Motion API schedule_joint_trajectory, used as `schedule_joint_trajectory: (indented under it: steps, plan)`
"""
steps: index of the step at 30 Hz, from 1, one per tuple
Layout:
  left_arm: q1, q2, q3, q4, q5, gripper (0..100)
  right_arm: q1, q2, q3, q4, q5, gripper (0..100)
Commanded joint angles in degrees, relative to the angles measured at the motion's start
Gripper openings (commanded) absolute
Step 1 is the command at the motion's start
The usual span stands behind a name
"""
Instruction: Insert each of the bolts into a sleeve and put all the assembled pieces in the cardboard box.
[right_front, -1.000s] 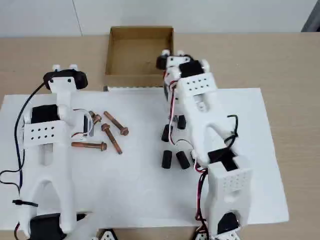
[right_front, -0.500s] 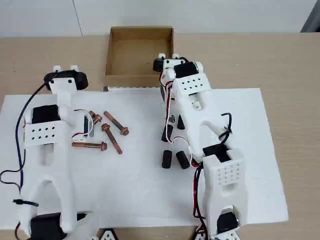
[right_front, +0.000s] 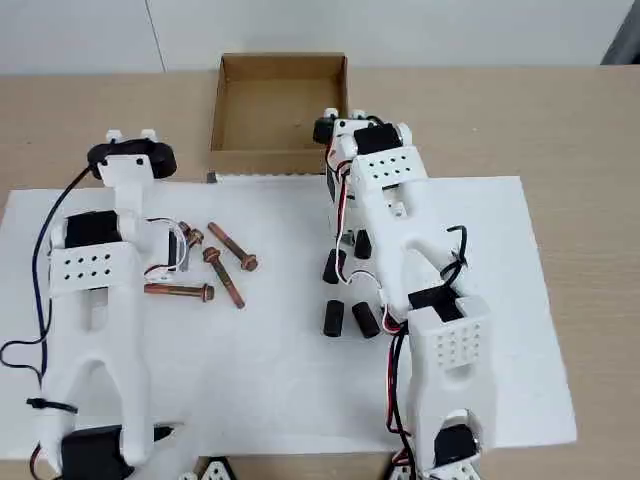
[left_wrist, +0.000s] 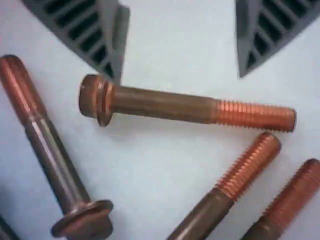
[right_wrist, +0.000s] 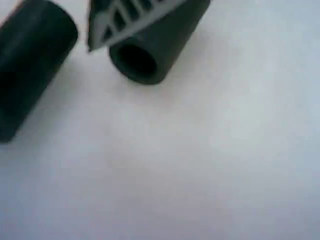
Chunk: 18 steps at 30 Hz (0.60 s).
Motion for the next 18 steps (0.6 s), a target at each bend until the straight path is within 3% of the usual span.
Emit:
schedule_joint_trajectory:
  steps: [1, 12, 18]
  plan:
    - [-0.3, -0.1, -0.4, -1.0, 0.1, 15, 0.6, -0.4, -2.5, 0.1, -0.2, 17.3]
    - [-0.3, -0.1, -0.3, -1.0, 0.1, 15, 0.7, 4.1, -2.5, -1.5, 0.0, 16.6]
    - [-0.3, -0.1, 0.7, -2.1, 0.0, 15, 0.7, 5.7, -2.5, -1.5, 0.1, 3.5]
